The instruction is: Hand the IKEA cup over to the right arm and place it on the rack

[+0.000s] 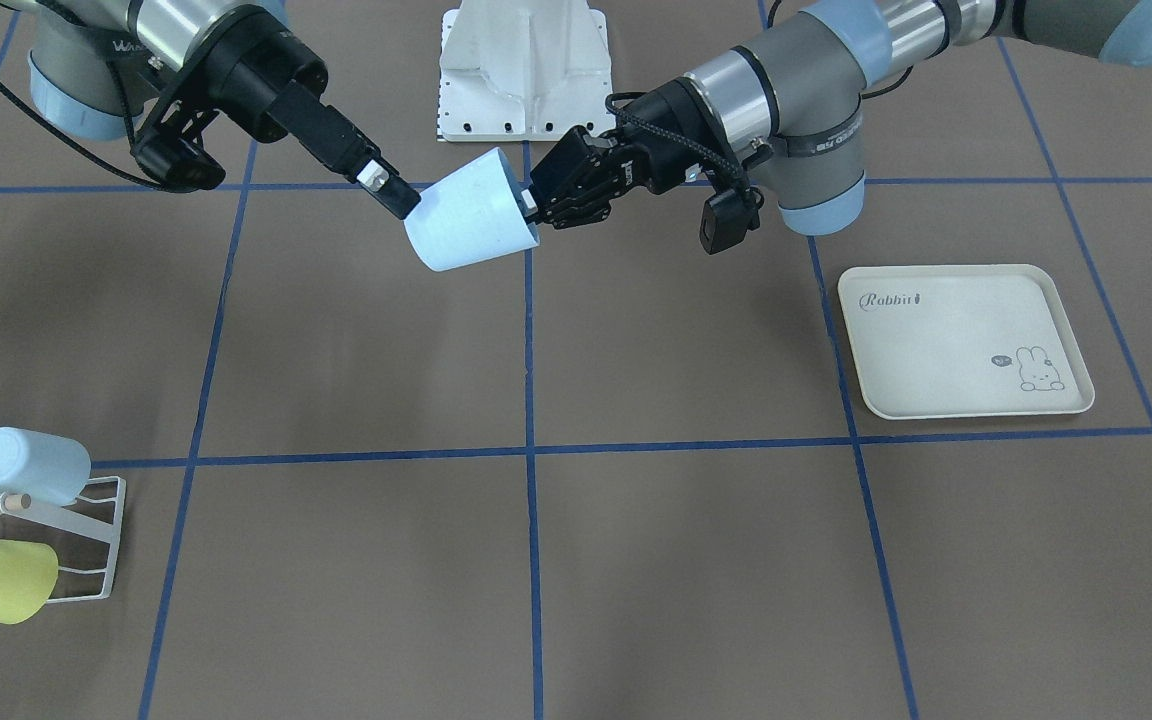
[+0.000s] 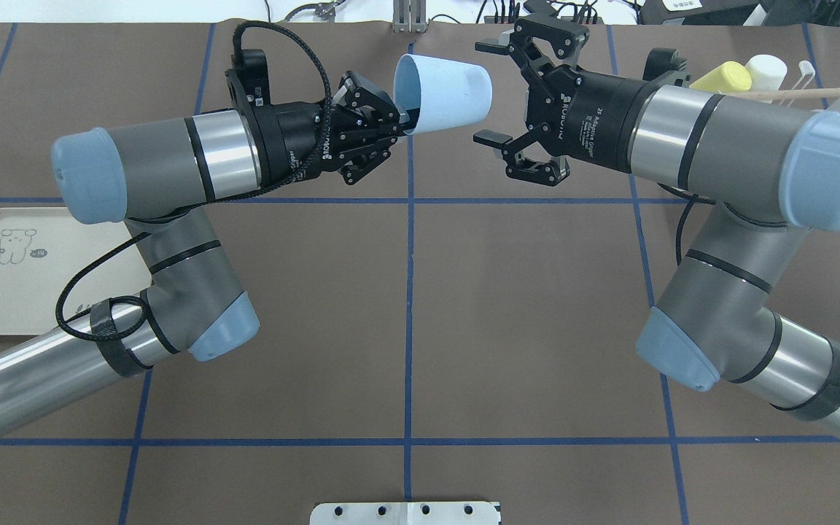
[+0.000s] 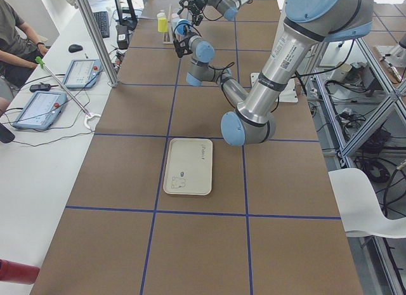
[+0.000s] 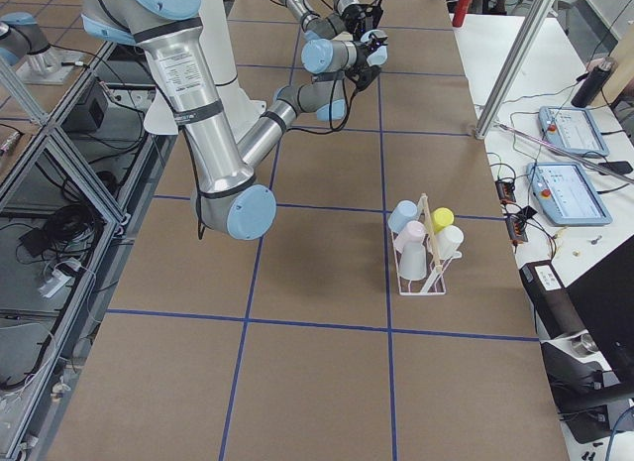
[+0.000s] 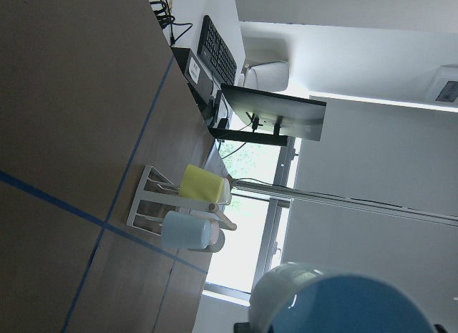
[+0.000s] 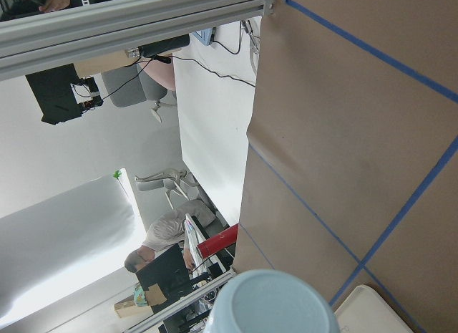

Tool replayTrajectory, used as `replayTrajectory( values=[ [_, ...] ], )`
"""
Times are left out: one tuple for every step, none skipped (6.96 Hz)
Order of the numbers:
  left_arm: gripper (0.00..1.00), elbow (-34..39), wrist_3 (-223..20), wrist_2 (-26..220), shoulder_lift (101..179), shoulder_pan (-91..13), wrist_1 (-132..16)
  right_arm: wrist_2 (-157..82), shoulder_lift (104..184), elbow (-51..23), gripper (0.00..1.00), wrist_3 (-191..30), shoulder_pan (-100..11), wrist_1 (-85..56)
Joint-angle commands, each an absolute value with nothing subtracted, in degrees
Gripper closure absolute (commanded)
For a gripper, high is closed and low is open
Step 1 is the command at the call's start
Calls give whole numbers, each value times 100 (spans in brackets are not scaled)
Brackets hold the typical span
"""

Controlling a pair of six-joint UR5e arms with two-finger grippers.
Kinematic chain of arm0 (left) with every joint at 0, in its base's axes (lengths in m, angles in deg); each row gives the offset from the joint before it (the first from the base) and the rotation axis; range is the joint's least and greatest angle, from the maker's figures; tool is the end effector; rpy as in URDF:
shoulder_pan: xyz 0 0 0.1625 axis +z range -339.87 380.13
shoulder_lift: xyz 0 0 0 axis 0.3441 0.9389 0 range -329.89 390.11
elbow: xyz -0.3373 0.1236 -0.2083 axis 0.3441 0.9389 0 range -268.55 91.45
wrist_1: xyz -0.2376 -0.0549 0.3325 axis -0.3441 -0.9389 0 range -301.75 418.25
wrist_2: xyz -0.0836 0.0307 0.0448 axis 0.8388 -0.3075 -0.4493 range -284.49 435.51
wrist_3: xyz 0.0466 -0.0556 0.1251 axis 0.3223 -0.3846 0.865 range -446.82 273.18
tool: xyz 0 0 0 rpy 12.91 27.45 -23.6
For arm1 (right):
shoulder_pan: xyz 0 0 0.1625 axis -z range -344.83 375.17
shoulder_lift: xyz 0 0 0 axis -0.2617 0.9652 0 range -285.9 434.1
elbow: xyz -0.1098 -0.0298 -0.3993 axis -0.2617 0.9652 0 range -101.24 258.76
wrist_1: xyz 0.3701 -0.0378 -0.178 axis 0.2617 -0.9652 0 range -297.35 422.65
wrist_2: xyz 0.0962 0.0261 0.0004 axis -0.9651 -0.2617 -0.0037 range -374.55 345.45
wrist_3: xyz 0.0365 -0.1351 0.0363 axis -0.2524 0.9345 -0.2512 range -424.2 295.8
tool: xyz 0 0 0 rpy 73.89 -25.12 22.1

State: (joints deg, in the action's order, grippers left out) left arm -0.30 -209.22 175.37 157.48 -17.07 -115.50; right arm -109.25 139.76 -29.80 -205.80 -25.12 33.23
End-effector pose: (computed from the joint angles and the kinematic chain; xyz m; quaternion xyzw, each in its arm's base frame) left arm 0.4477 -0.4761 0.1084 -0.0073 0.8612 -0.2260 0.4552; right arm -0.3591 -0.4637 0.1446 -0.1025 -0.7783 0.4222 0.4534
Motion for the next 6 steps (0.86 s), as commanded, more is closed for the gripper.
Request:
replayTrajectory(
  values=[
    [100,-101,-21126,17527,15790,-1705,-11839,-10825,13993,-2952,2,-20921,-2508,3417],
    [100,-136,-21136,17527,15790,-1705,-11954,-10806,13993,-2952,2,-21018,-2517,3417],
    [100,-136,-21136,17527,15799,-1705,-11964,-10719,13984,-2952,2,-21115,-2508,3417],
    [100,-136,-21145,17527,15807,-1696,-11973,-10718,13984,-2952,2,-21151,-2508,3417],
    [100,-136,-21215,17527,15816,-1679,-11973,-10710,13993,-2943,2,-21220,-2508,3417],
    [100,-136,-21215,17527,15842,-1670,-11973,-10710,13993,-2943,2,-21239,-2508,3417]
  ],
)
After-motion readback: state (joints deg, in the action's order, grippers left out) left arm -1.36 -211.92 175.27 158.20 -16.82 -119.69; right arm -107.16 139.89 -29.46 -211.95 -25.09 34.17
